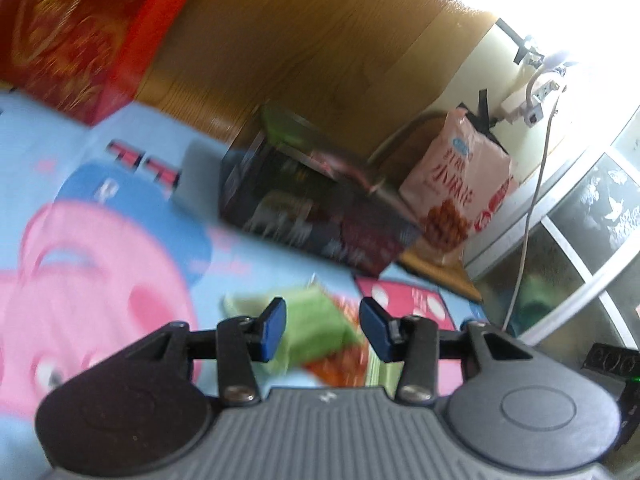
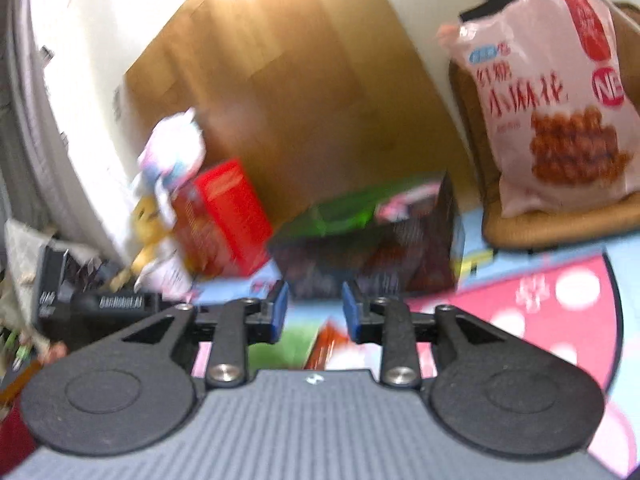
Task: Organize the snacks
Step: 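Grasp the clear peanut bag with yellow tie using the right tool, then drop the peanut bag into the tin box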
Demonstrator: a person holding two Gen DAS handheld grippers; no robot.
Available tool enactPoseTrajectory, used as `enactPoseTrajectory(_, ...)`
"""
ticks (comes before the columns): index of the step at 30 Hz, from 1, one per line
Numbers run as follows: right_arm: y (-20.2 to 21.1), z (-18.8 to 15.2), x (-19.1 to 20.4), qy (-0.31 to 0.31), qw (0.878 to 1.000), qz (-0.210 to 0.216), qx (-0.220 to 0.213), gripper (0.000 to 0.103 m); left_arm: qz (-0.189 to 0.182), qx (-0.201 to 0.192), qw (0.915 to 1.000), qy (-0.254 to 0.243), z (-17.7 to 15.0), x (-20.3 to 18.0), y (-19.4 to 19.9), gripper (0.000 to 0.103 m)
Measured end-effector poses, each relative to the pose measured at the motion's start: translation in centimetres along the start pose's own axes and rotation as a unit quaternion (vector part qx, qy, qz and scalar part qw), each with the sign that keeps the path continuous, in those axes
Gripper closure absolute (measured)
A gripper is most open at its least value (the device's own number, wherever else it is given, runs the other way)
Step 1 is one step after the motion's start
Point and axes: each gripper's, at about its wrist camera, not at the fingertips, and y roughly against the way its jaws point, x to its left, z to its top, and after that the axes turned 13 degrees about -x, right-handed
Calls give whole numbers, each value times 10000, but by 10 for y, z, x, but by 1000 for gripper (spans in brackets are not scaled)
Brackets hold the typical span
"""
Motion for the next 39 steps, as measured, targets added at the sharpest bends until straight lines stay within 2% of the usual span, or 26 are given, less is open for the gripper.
enactPoseTrajectory(3,13,-22,2,-129,9981,308,515,68,2,119,9999,-30,-15,3,18,61)
enactPoseTrajectory(5,16,-35,7,-201,9946,525,873,68,-3,153,9999,-39,-25,4,31,56)
enactPoseTrajectory(8,13,-48,20,-136,9905,732,1159,68,0,164,9999,36,-35,7,47,55)
enactPoseTrajectory(12,-4,-54,35,-161,9870,863,1345,67,56,217,9996,198,-45,13,58,50)
enactPoseTrajectory(17,-27,-61,50,80,9862,792,1453,68,35,269,9992,296,-55,12,57,52)
enactPoseTrajectory(18,-30,-62,53,143,9855,796,1489,73,57,248,9992,294,-56,12,57,54)
enactPoseTrajectory(19,-29,-65,54,208,9852,786,1508,82,71,247,9992,296,-56,11,56,60)
enactPoseTrajectory(22,-27,-74,59,236,9814,928,1666,85,81,274,9991,318,-56,11,55,61)
enactPoseTrajectory(25,-21,-73,67,439,9821,939,1570,85,-14,236,9988,423,-53,12,58,61)
enactPoseTrajectory(31,-11,-53,69,335,9865,1075,1188,85,-195,61,9990,392,-42,1,64,61)
enactPoseTrajectory(35,-15,-40,68,399,9886,1031,1026,86,-205,130,9994,250,-26,-7,48,61)
enactPoseTrajectory(39,-28,-19,61,465,9917,900,794,86,-215,127,9996,-92,-6,-24,25,61)
